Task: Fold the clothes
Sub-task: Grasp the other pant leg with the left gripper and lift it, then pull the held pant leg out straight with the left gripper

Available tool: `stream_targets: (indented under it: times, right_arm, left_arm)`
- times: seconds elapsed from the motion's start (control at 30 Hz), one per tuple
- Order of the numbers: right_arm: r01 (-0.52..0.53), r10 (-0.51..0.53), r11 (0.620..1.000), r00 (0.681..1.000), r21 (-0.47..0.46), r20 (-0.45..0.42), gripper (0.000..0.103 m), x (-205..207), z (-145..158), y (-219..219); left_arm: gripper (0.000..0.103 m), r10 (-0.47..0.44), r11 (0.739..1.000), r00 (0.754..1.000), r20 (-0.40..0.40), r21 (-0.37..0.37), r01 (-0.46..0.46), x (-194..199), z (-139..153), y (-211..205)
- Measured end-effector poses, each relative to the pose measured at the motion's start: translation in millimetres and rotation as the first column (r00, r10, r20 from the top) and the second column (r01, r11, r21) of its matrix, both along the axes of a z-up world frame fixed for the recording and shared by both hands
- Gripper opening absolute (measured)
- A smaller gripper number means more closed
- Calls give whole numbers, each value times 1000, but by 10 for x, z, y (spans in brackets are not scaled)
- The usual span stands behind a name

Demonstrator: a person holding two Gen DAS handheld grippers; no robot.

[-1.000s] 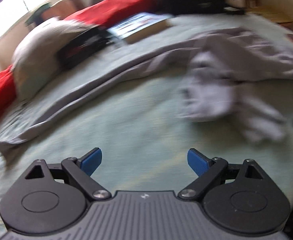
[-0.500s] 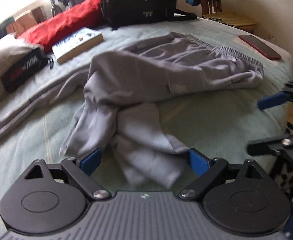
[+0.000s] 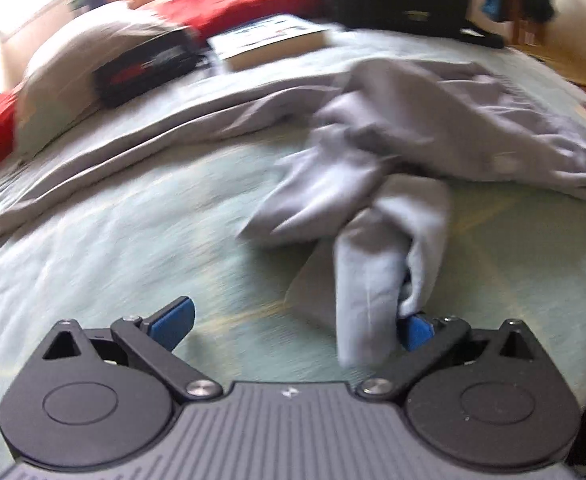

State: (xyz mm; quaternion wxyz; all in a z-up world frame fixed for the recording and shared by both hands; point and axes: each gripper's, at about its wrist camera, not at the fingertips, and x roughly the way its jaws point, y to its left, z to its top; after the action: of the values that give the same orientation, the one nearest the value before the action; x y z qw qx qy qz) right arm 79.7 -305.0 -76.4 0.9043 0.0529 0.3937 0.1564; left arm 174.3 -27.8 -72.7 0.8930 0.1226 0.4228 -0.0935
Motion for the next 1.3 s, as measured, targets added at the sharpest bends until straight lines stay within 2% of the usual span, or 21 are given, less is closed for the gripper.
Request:
stream_targets:
  times: [0.1,0.23,0.33,0.53,0.63,0.7,0.73,0.8,0.87,0.97,1.1,1.3]
  right_arm:
    - [-1,1,1000,1000,-2,-5,103,8,-14,18]
    - [-4,4,1000,1000,-15,-9,103,17,-32,62]
    - [-11,11,999,1000,-35,-9,103,11,-38,103]
    - [-19,18,998,1000,-54,-11,103,4,-44,131]
    - [-20,19,998,1000,-51,-14,103,14,-40,129]
    - [-20,19,999,1000,-50,-14,103,12,-33,131]
    - [-20,19,999,1000,-49,-14,103,10,-30,132]
    - [-20,19,999,1000,-47,-13,103,8,-24,134]
    - [-20,19,999,1000,-47,-12,103,1,-15,134]
    - [-20,19,999,1000,-44,-10,103,-19,12,137]
    - [-23,24,999,1000,-38,2,103,-56,75,149]
    - [-38,38,999,999,-39,21,103,-88,167,210]
  left_arm:
    - [101,-7,1000,1000,3,4,7,-127,15,73]
    - [101,-112,990,992,56,88,107,-346,4,-123]
    - [101,-178,980,979,101,110,167,-404,3,-275]
    - [95,-186,982,979,80,-28,189,-249,-53,-326]
    - [86,-189,976,979,74,-93,195,-168,-71,-291]
    - [65,-186,974,979,83,-117,195,-118,-61,-254]
    - [58,-179,974,980,83,-122,188,-94,-53,-239]
    - [32,-153,979,985,79,-127,162,-44,-31,-199]
    - [23,-137,980,988,77,-137,147,-42,8,-138]
    - [20,-140,981,986,93,-118,151,-148,75,-46]
    - [17,-99,991,989,113,-76,108,-329,189,175]
    - [17,32,999,988,148,-3,-32,-566,333,683]
